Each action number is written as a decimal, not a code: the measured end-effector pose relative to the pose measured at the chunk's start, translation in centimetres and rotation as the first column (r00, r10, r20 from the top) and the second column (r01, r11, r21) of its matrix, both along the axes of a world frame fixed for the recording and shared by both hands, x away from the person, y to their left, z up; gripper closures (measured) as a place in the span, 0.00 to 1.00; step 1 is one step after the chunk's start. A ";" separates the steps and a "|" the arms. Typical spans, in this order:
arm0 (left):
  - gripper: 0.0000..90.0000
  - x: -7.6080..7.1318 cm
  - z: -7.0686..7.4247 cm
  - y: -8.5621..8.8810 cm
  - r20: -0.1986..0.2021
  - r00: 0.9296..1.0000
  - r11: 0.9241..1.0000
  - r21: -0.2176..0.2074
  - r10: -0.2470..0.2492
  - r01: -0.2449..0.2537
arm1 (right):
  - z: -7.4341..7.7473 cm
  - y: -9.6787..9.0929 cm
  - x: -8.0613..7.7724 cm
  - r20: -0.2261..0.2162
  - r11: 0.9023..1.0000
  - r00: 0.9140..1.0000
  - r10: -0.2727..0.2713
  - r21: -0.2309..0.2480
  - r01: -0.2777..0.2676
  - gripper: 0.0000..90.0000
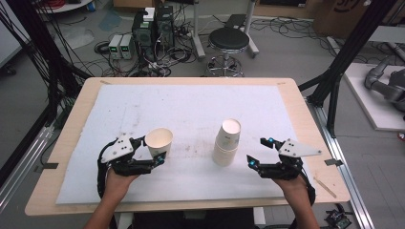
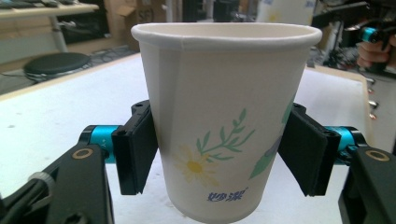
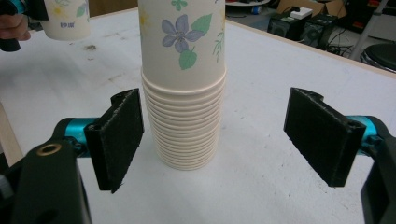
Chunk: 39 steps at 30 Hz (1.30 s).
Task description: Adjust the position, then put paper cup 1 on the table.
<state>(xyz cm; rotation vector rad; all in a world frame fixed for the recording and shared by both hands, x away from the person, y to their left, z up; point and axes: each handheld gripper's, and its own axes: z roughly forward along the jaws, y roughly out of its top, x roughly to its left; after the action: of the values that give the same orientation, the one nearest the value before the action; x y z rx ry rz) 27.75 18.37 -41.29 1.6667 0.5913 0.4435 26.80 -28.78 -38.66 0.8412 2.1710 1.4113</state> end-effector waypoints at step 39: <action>0.35 6.1 -1.4 6.2 0.007 0.957 0.952 -0.109 0.289 -0.287 | 0.2 -0.7 0.0 0.032 1.000 0.999 -0.024 0.018 0.024 0.23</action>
<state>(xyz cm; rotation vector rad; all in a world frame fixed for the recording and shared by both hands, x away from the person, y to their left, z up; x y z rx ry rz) 33.89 24.57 -42.71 1.4755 0.8324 0.6297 26.79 -29.53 -38.48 0.8417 2.1206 1.4241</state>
